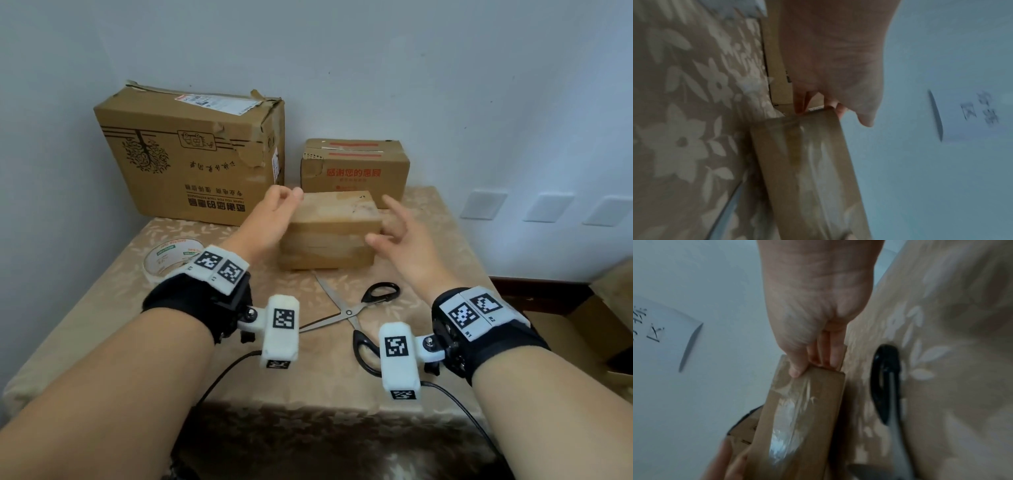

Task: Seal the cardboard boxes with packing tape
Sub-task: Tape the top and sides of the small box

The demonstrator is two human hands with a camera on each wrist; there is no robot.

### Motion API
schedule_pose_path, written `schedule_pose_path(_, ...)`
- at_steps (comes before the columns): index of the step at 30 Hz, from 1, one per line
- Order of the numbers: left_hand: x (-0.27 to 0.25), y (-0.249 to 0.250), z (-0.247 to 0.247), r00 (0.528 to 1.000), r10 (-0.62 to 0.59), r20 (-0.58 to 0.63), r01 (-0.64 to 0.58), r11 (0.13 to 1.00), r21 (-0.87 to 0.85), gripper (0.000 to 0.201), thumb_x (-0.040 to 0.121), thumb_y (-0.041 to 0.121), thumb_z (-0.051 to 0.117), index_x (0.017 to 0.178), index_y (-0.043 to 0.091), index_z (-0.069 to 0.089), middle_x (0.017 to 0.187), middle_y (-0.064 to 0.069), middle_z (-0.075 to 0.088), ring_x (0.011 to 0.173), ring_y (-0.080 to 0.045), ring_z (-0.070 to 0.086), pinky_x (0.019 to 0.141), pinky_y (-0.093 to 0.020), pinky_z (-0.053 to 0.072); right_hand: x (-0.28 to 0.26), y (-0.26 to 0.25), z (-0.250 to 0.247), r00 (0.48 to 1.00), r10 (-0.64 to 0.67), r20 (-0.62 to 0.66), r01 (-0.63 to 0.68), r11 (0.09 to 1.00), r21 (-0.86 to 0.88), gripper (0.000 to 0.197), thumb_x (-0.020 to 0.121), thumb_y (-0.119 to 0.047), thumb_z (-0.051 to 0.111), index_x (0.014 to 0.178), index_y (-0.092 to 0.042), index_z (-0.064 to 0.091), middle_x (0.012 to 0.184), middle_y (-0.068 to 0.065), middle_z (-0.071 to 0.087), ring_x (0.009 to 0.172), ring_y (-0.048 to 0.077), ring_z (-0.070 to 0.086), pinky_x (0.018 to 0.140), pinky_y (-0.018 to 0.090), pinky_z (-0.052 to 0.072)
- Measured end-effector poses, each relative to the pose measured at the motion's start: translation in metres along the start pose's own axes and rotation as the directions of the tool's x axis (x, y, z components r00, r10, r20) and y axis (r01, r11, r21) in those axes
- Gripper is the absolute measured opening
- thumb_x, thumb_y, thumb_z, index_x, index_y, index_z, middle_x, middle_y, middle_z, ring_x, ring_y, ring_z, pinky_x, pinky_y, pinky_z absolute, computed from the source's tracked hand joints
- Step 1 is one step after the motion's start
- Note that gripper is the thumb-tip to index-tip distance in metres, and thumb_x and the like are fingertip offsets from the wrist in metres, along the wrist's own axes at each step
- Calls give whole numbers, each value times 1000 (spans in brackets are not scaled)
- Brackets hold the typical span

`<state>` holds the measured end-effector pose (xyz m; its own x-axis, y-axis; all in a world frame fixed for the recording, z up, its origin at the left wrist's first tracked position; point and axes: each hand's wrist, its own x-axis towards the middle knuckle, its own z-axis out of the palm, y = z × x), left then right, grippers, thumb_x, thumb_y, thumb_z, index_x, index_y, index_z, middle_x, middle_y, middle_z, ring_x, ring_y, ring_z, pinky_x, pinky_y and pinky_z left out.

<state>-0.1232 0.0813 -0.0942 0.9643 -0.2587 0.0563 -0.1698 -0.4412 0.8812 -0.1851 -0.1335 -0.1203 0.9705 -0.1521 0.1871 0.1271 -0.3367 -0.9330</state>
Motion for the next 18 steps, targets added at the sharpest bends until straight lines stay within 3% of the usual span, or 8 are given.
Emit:
schedule_pose_path(2, -4, -1, -7, 998, -57, -29, 49, 972, -229, 50, 97, 59, 28, 125, 21, 43, 123, 8, 55, 110, -11, 56, 99, -33, 42, 1, -16, -6, 983, 10, -186, -7, 1000, 19, 49, 88, -30, 66, 133, -23, 48, 124, -7, 59, 108, 5, 58, 87, 20, 49)
schedule_pose_path(4, -7, -1, -12, 995, -90, -34, 72, 929, -362, 57, 95, 60, 31, 125, 16, 53, 119, 2, 64, 104, -13, 63, 95, -31, 47, 3, -31, -8, 969, 28, -246, -19, 999, 37, 34, 91, -42, 59, 114, -18, 61, 106, -9, 64, 100, 5, 60, 83, 18, 48)
schedule_pose_path(7, -16, 4, -13, 995, -101, 8, 92, 872, -480, 45, 94, 51, 45, 124, 21, 56, 110, 6, 69, 101, -10, 64, 86, -26, 48, 6, -44, -1, 985, 120, -124, -83, 960, 269, 32, 95, -47, 50, 96, -19, 66, 100, -5, 69, 102, 13, 63, 96, 35, 49)
schedule_pose_path(9, -19, 7, -11, 990, -130, 48, 133, 800, -585, 43, 93, 46, 51, 130, 23, 51, 115, 4, 66, 103, -14, 63, 89, -32, 51, 6, -48, 5, 988, 140, -63, -109, 928, 356, 30, 96, -43, 50, 96, -17, 64, 101, 0, 69, 97, 14, 65, 95, 41, 51)
schedule_pose_path(13, -23, 11, -12, 980, -196, 41, 189, 836, -515, 51, 91, 60, 43, 132, 31, 46, 122, 4, 60, 109, -17, 59, 89, -46, 52, 2, -52, 0, 997, 74, -16, -64, 939, 339, 20, 97, -35, 53, 106, -19, 61, 101, -4, 68, 93, 9, 64, 93, 37, 50)
schedule_pose_path(16, -25, 13, -9, 977, -205, -52, 163, 888, -430, 62, 88, 68, 39, 132, 26, 48, 121, 0, 60, 106, -20, 62, 78, -44, 58, -1, -57, -3, 999, 41, 27, -46, 973, 226, 25, 92, -36, 60, 113, -22, 58, 106, -6, 66, 92, 6, 64, 79, 24, 50)
schedule_pose_path(18, -26, 16, -7, 973, -223, -67, 181, 905, -386, 61, 90, 67, 37, 127, 21, 51, 114, -2, 63, 98, -21, 65, 70, -40, 60, -2, -59, 1, 998, 65, -13, -61, 982, 181, 29, 93, -38, 58, 118, -23, 55, 108, -4, 63, 93, 7, 63, 75, 22, 50)
